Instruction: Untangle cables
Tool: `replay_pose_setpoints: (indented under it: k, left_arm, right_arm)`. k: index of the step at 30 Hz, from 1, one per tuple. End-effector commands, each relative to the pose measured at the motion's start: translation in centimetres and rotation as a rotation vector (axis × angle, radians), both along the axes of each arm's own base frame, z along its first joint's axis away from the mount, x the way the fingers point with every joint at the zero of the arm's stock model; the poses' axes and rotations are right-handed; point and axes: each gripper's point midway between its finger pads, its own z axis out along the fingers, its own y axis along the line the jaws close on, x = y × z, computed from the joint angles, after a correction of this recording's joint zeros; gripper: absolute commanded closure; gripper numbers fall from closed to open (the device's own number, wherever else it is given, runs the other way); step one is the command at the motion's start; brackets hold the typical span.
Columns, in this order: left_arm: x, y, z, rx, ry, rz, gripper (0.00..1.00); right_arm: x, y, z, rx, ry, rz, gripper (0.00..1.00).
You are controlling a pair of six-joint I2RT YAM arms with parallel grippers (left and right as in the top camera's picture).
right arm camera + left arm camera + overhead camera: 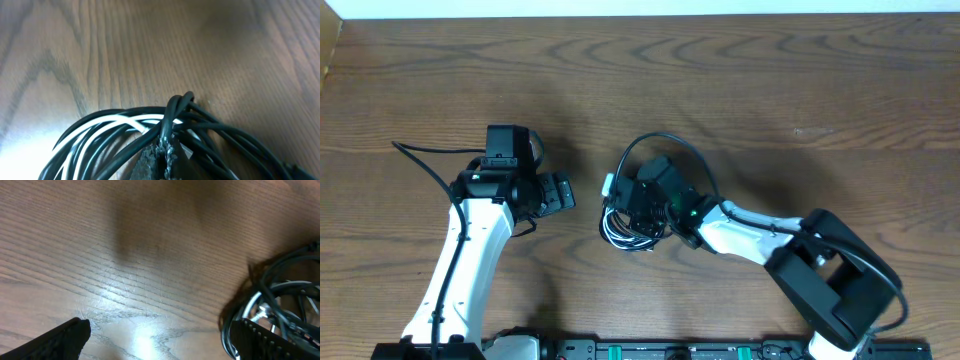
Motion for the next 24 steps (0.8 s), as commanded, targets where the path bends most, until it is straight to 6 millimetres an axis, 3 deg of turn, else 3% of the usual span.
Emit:
replay_pose_setpoints:
  k: [1,7,8,13,18,24]
  left_arm:
    - [0.3,-0.6,0.7,-0.034,-0.021,-0.029,0.06]
    - [0.2,-4.6,1.6,-0.229,-0.052,-0.204,0.06]
    - [0.2,-6.0,2.2,-0.299,-0.076,-0.277,0.06]
    - [0.0,-9.2,4.0,-0.482,-0.133,-0.398,0.06]
    - [-0.1,-10.9,5.5,-0.604,-0.166,-0.440,0.06]
    - [-0.5,-11.9,7.1,-0.675,-0.199,-0.470,0.06]
  right_arm:
    - [1.1,-0.1,5.2,0.116,0.041,-0.111,0.99]
    - [0.6,-2.2,11.8,0.209,0.050,-0.148,0.99]
    - [0.2,-2.9,13.7,0.230,0.039,-0.147,0.99]
    - [-1.0,-5.1,17.4,0.255,0.012,-0.163,0.99]
    - [-1.6,-7.0,19.6,0.271,-0.007,-0.188,0.99]
    - [-1.6,-8.6,19.8,0.265,0.023,-0.233,0.99]
